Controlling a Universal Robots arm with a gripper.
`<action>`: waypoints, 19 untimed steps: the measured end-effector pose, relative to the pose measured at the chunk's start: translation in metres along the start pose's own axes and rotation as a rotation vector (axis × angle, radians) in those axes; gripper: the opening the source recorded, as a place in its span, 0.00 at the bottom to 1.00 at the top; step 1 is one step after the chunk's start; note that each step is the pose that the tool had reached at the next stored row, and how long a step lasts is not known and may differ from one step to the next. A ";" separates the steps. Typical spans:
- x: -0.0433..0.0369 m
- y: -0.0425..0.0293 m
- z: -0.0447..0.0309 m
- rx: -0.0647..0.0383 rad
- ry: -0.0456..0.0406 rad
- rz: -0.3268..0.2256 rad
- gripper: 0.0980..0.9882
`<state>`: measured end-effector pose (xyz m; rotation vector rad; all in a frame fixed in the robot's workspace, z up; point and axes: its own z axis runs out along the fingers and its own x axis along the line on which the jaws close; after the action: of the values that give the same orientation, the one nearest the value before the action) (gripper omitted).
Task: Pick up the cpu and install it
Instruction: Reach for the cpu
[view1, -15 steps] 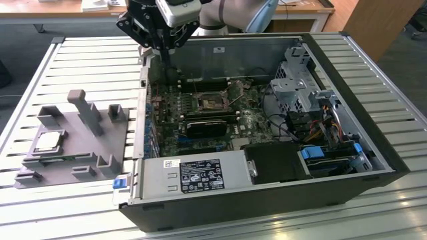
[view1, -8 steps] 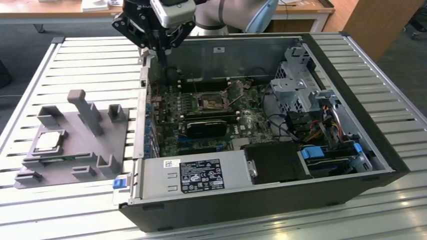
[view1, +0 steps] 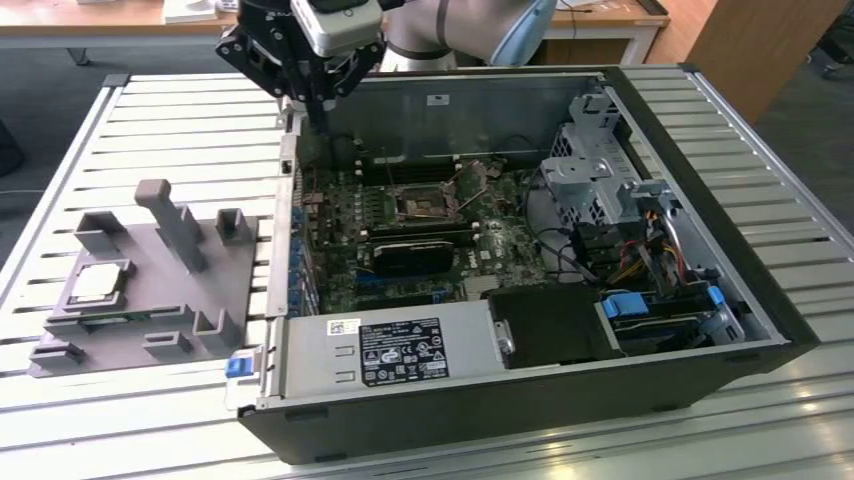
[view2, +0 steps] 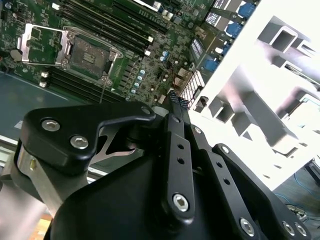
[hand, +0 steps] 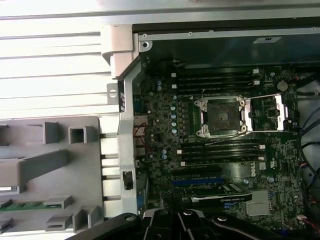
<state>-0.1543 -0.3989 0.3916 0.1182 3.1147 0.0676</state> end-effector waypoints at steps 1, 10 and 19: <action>0.0006 -0.0001 0.0000 0.000 0.0002 0.000 0.01; 0.0057 -0.0005 0.0006 0.000 0.0018 0.000 0.01; 0.0107 -0.0009 0.0011 0.000 0.0031 0.000 0.01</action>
<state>-0.1651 -0.3989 0.3903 0.1183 3.1179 0.0675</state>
